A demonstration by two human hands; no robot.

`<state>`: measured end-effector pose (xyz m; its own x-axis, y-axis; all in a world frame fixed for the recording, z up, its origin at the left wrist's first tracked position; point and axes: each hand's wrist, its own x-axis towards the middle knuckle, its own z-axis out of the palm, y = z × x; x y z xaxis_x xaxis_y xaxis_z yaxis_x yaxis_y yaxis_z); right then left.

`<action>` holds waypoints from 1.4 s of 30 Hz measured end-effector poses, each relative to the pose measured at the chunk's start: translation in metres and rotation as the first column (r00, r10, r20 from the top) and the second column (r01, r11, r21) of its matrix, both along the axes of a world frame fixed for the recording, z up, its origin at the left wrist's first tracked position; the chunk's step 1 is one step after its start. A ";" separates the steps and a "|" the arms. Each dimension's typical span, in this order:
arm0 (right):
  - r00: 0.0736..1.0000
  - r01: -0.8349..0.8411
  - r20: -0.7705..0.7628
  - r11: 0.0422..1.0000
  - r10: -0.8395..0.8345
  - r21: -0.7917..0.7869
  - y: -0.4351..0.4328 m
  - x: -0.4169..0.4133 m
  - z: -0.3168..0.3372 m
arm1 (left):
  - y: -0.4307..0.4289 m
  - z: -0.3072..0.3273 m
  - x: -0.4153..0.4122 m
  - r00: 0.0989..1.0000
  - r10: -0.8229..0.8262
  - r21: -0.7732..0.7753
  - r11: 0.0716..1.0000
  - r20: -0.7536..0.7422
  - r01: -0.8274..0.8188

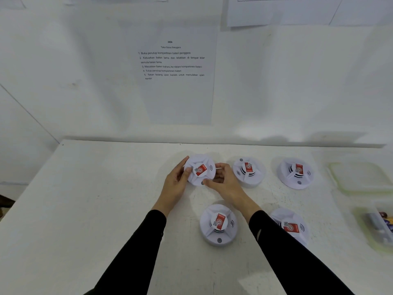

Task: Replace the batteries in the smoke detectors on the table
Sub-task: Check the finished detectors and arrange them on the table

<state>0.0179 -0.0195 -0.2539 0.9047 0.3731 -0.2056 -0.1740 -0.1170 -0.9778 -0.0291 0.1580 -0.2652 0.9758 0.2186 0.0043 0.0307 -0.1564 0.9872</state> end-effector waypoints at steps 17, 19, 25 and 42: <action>1.000 0.015 0.009 1.000 -0.014 -0.008 -0.005 0.013 -0.012 | 0.001 0.001 -0.001 0.999 0.052 -0.038 0.998 0.010 -0.051; 1.000 0.015 0.027 1.000 -0.015 -0.004 -0.005 0.012 -0.011 | 0.000 0.001 -0.002 0.998 0.054 -0.040 0.998 0.023 -0.053; 0.999 0.022 0.044 1.000 -0.022 0.005 -0.005 0.011 -0.010 | -0.001 0.001 -0.002 0.998 0.063 -0.040 0.997 0.024 -0.062; 0.999 0.020 0.037 1.000 -0.020 0.004 -0.007 0.011 -0.009 | 0.002 -0.001 -0.001 0.998 0.048 -0.041 0.998 0.038 -0.047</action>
<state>0.0291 -0.0260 -0.2626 0.9191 0.3553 -0.1703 -0.1396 -0.1105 -0.9840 -0.0299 0.1596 -0.2666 0.9636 0.2654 0.0326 -0.0016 -0.1161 0.9932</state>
